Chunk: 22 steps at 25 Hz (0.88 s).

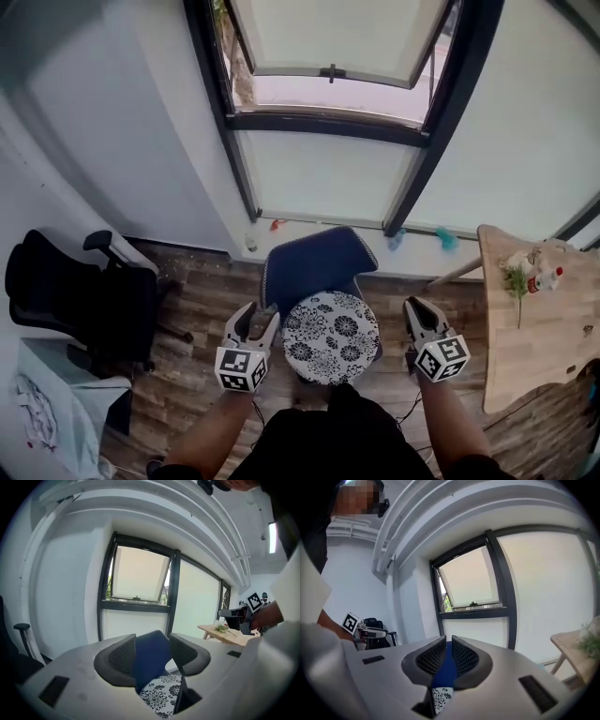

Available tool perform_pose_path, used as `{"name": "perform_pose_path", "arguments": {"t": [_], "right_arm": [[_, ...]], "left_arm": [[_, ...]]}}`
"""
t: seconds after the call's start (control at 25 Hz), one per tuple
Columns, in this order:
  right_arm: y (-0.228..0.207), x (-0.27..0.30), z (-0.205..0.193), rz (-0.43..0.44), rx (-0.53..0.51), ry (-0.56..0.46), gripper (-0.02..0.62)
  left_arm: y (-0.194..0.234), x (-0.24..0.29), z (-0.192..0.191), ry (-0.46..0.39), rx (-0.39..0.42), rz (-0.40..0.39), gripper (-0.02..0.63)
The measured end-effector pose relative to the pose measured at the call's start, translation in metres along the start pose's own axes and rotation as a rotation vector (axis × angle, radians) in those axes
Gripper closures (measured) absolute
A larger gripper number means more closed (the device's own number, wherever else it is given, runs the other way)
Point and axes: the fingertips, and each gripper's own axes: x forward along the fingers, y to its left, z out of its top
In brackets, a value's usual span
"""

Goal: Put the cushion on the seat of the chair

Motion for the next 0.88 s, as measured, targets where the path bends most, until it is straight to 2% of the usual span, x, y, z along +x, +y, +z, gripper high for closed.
{"name": "perform_pose_path", "arguments": {"t": [0.12,0.2,0.28,0.6,0.88], "right_arm": [[0.007,-0.011,0.009,0.005,-0.004,-0.011,0.557],[0.011,-0.017,0.011,0.005,-0.006,-0.020,0.562],[0.008,-0.020,0.016,-0.003,-0.012,-0.032,0.566],[0.001,-0.027,0.029,-0.031,-0.002,-0.068,0.568],[-0.010,-0.032,0.027,-0.051,-0.005,-0.065,0.568]], "left_arm": [[-0.002,-0.010,0.015,-0.017,-0.004,-0.009,0.427],[-0.002,-0.015,0.027,-0.033,0.008,-0.019,0.503],[-0.004,-0.014,0.041,-0.061,0.037,-0.026,0.546],[-0.008,-0.015,0.073,-0.132,0.097,-0.029,0.569],[-0.004,-0.017,0.078,-0.142,0.093,-0.003,0.569]]}}
